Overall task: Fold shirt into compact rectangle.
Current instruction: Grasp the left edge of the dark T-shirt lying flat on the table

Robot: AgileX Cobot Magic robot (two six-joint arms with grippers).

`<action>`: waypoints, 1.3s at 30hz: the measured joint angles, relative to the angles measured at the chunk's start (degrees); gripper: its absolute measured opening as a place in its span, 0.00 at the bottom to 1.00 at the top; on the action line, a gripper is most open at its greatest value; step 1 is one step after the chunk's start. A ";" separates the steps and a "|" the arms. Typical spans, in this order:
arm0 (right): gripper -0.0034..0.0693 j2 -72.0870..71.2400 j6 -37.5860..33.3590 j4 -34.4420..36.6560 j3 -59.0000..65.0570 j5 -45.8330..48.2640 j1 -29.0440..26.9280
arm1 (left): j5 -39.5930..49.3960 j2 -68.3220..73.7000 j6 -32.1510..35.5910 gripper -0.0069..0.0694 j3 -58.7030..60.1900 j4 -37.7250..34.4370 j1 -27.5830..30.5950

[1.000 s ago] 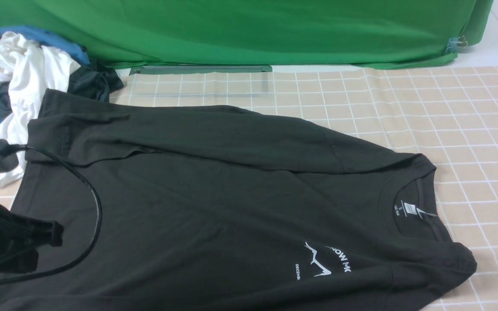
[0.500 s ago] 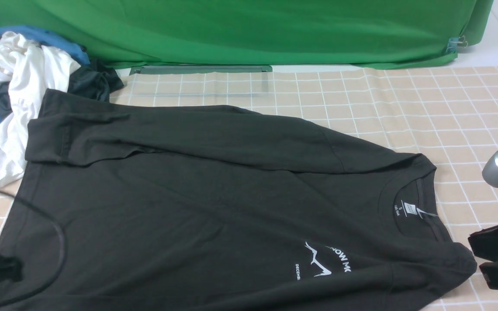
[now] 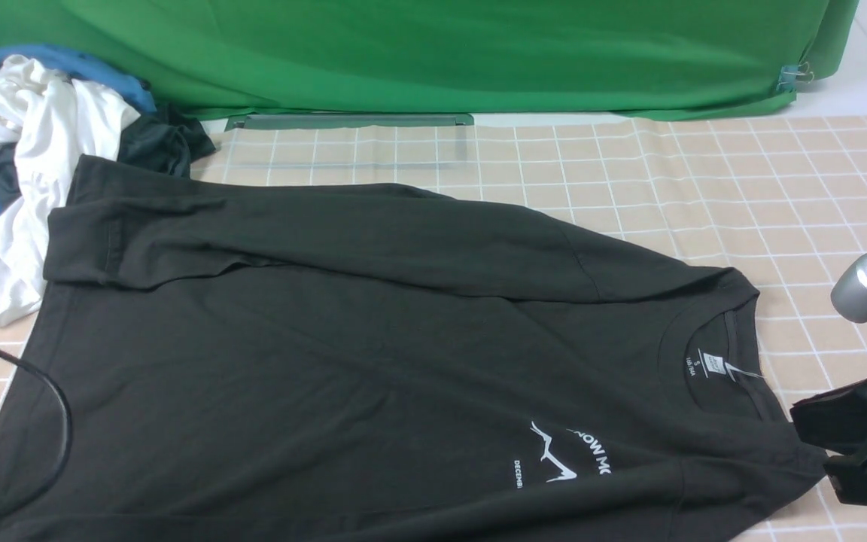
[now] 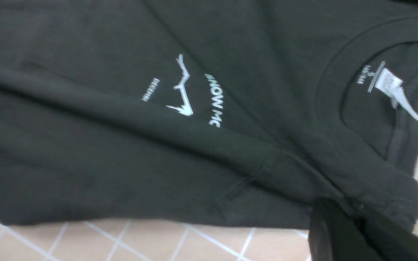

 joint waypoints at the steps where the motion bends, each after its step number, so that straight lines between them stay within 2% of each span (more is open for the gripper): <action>1: 0.10 0.00 -0.26 0.23 0.00 -0.07 0.00 | -0.44 0.00 0.67 0.34 0.39 0.00 0.00; 2: 0.10 0.00 -0.54 0.68 0.00 -0.17 0.00 | -2.02 0.00 2.08 0.40 1.97 0.31 0.00; 3: 0.10 0.00 -0.53 0.79 0.00 -0.14 0.00 | -2.02 0.00 2.34 0.41 2.21 0.31 0.00; 5: 0.10 0.00 -1.46 1.51 -0.07 -0.25 0.00 | -5.55 0.00 5.41 0.54 5.05 0.49 0.00; 6: 0.10 0.00 -1.45 1.52 -0.07 -0.25 0.00 | -5.77 0.00 5.57 0.55 5.33 0.55 0.00; 10: 0.10 0.00 -1.77 1.89 -0.13 -0.30 0.00 | -10.57 0.00 6.59 0.69 5.95 2.78 0.00; 18: 0.10 0.00 -3.52 2.10 -0.15 -1.38 0.00 | -18.02 3.80 6.77 0.71 5.95 4.35 0.00; 25: 0.10 0.00 -4.42 2.14 -0.15 -1.60 0.00 | -19.64 11.13 6.77 0.71 5.95 4.51 0.00; 28: 0.10 0.00 -4.60 2.21 -0.15 -1.60 0.00 | -19.80 11.75 6.85 0.67 5.77 4.24 -0.05; 29: 0.10 0.00 -4.60 2.21 -0.15 -1.60 0.00 | -19.65 11.82 6.85 0.58 5.70 3.55 -0.06; 31: 0.10 0.00 -4.60 2.27 -0.15 -1.60 0.00 | -19.00 11.82 7.11 0.48 5.46 2.42 -0.31; 32: 0.10 0.00 -4.60 2.27 -0.15 -1.60 0.00 | -18.17 11.82 7.53 0.35 5.14 1.96 -0.52; 34: 0.10 0.00 -4.60 2.33 -0.15 -1.60 0.00 | -15.89 11.54 8.17 0.20 4.07 2.16 -0.52; 35: 0.10 0.00 -4.60 2.33 -0.15 -1.60 0.00 | -14.74 11.15 8.29 0.16 3.40 2.16 -0.52; 39: 0.10 0.00 -4.60 2.49 -0.15 -1.60 0.00 | -9.00 8.69 8.39 0.14 -0.63 2.16 -0.52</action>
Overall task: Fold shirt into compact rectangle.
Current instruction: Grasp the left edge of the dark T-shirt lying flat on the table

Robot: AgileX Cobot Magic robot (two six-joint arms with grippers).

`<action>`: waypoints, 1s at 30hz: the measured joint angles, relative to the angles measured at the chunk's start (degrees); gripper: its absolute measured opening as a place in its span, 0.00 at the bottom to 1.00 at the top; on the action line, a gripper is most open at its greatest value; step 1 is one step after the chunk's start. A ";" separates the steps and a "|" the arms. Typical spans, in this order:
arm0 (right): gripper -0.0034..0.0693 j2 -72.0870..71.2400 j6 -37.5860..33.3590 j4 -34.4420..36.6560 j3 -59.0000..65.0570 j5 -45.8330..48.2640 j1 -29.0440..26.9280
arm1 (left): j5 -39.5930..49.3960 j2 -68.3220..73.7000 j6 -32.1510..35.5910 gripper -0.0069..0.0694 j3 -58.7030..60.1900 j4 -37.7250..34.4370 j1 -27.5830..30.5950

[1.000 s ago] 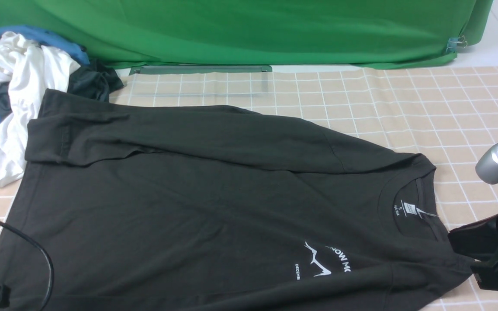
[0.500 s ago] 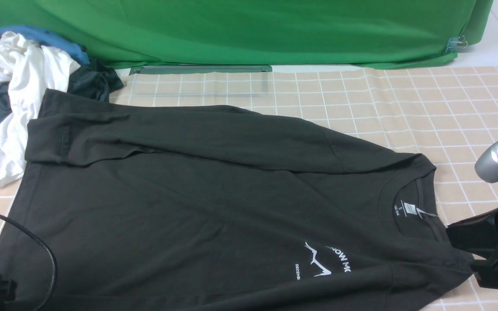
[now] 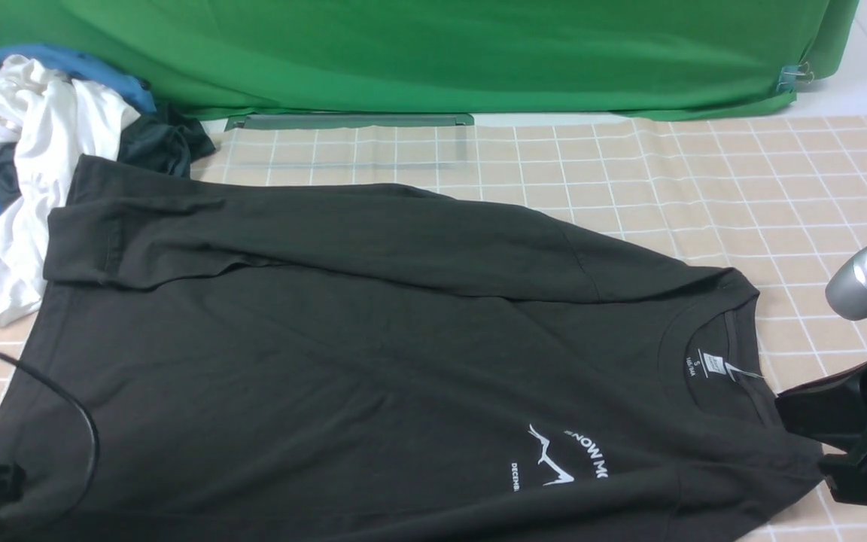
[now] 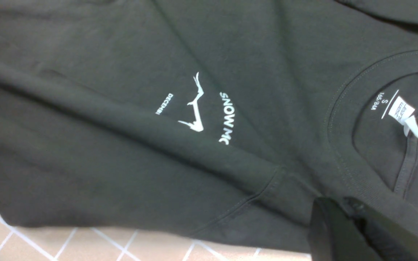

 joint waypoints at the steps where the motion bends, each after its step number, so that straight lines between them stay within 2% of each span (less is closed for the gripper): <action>1: 0.10 0.00 0.00 0.07 0.00 -0.05 0.00 | 0.89 -0.48 0.00 0.14 -0.88 0.00 0.00; 12: 0.10 0.00 0.00 0.65 0.00 -1.04 0.00 | 2.95 -2.53 0.03 0.14 -1.92 0.14 -0.02; 15: 0.10 0.00 0.00 0.75 0.00 -1.04 0.00 | 2.83 -1.46 0.03 0.18 -1.31 0.65 -0.02; 18: 0.10 0.00 0.00 0.88 0.00 -1.04 0.00 | 0.86 0.04 0.03 0.31 -0.97 1.15 -0.02; 21: 0.10 0.00 0.00 0.93 0.00 -1.09 0.00 | -0.70 1.55 0.03 0.47 -0.91 1.32 -0.02; 22: 0.10 0.00 0.00 0.93 0.00 -1.09 0.00 | -0.81 1.56 0.03 0.48 -0.91 1.32 -0.02; 23: 0.10 0.00 0.00 0.93 0.00 -1.09 0.00 | -0.97 2.56 0.03 0.54 -0.91 1.32 -0.02; 28: 0.10 0.00 0.00 0.93 0.00 -1.34 0.00 | -0.97 4.95 0.03 0.59 -0.91 1.25 -0.02; 30: 0.10 0.00 0.00 0.93 0.00 -1.48 0.00 | -1.24 5.36 0.03 0.56 -0.91 0.80 -0.02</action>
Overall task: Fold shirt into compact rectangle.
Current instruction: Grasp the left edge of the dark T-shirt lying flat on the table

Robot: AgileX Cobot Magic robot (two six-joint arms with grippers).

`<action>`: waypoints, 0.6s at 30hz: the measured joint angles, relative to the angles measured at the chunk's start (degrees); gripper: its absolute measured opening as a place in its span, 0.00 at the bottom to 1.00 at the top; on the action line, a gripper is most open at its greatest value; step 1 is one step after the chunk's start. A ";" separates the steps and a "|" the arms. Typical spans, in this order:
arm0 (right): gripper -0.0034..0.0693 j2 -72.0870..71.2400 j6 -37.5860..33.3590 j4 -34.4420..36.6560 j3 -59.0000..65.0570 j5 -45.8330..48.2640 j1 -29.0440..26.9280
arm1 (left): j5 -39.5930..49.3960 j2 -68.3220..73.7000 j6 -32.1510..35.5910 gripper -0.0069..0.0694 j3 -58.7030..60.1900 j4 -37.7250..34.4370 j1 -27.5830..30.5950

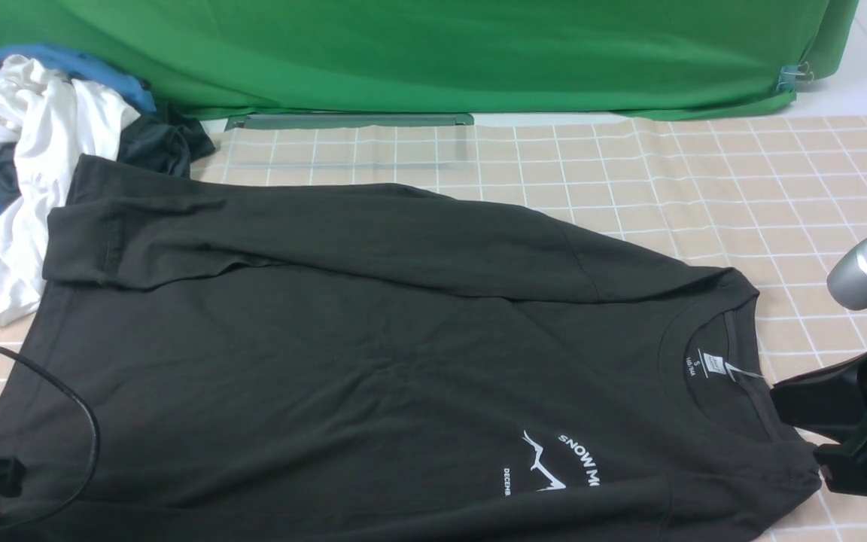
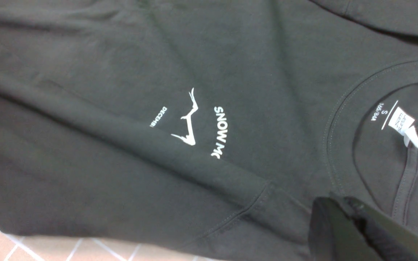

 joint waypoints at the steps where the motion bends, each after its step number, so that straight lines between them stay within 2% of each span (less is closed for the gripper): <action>1: 0.10 0.00 0.00 0.00 0.00 0.00 0.00 | -0.13 0.06 0.00 0.55 0.00 -0.21 0.00; 4: 0.10 0.00 0.00 0.06 0.00 0.00 0.00 | -0.14 0.06 0.25 0.45 0.00 -0.40 0.00; 5: 0.10 0.00 0.00 0.06 0.00 0.00 0.00 | 0.01 0.06 0.25 0.38 0.00 -0.46 0.00; 6: 0.10 0.00 0.00 0.06 0.00 0.00 0.00 | 0.08 0.06 0.25 0.37 0.00 -0.48 0.00; 8: 0.10 0.00 0.00 0.06 0.00 0.00 0.00 | 1.13 0.06 0.25 0.21 -0.06 -0.59 0.00; 9: 0.10 0.00 0.00 0.06 0.00 0.00 0.00 | 1.45 0.06 0.25 0.18 -0.12 -0.59 0.00; 12: 0.10 0.00 0.00 0.12 0.00 -0.04 0.00 | 4.05 0.06 0.25 0.11 -1.65 -0.95 0.00; 18: 0.10 0.00 0.00 0.12 0.00 -0.32 0.00 | 9.31 -1.12 0.25 0.11 -5.48 -2.54 0.00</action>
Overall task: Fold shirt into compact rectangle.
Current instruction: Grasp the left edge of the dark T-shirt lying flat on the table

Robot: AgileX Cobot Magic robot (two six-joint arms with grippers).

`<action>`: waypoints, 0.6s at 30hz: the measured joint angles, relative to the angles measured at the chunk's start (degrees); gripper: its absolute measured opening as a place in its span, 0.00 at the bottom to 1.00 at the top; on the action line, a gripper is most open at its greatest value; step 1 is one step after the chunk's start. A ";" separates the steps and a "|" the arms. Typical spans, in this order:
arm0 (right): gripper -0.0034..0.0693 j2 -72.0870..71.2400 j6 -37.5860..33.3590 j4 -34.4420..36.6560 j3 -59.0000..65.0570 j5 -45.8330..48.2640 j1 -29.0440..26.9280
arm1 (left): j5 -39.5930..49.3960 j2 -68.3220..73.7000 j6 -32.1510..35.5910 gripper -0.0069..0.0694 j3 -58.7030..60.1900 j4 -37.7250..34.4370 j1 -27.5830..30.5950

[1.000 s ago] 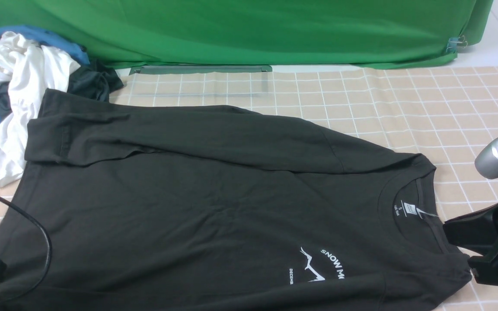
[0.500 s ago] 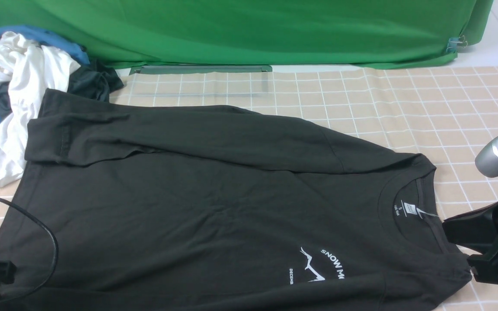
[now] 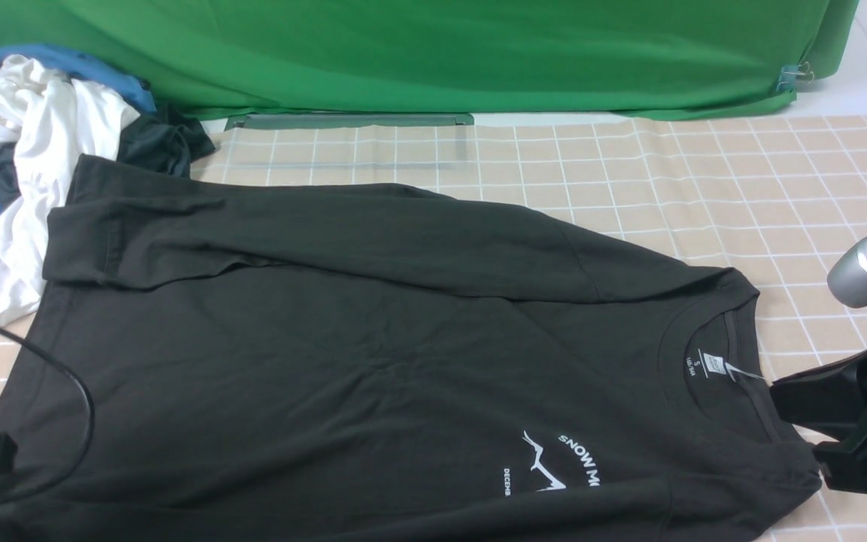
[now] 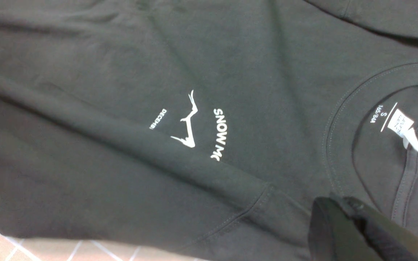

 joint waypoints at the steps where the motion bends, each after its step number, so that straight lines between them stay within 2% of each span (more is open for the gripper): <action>1: 0.10 0.00 0.00 0.00 0.00 -0.13 0.00 | 0.31 -0.36 0.00 0.11 -0.29 -0.43 0.00; 7: 0.10 0.00 0.00 0.00 0.00 -1.15 0.00 | 2.14 -4.29 1.65 0.11 -1.90 -4.34 0.00; 15: 0.11 0.00 0.00 0.00 0.00 -1.36 0.00 | 3.26 -2.71 -1.73 0.12 -1.48 1.79 0.00; 18: 0.11 0.00 0.00 0.00 0.00 -1.21 0.00 | 1.64 -0.93 -1.77 0.18 -0.66 2.02 0.00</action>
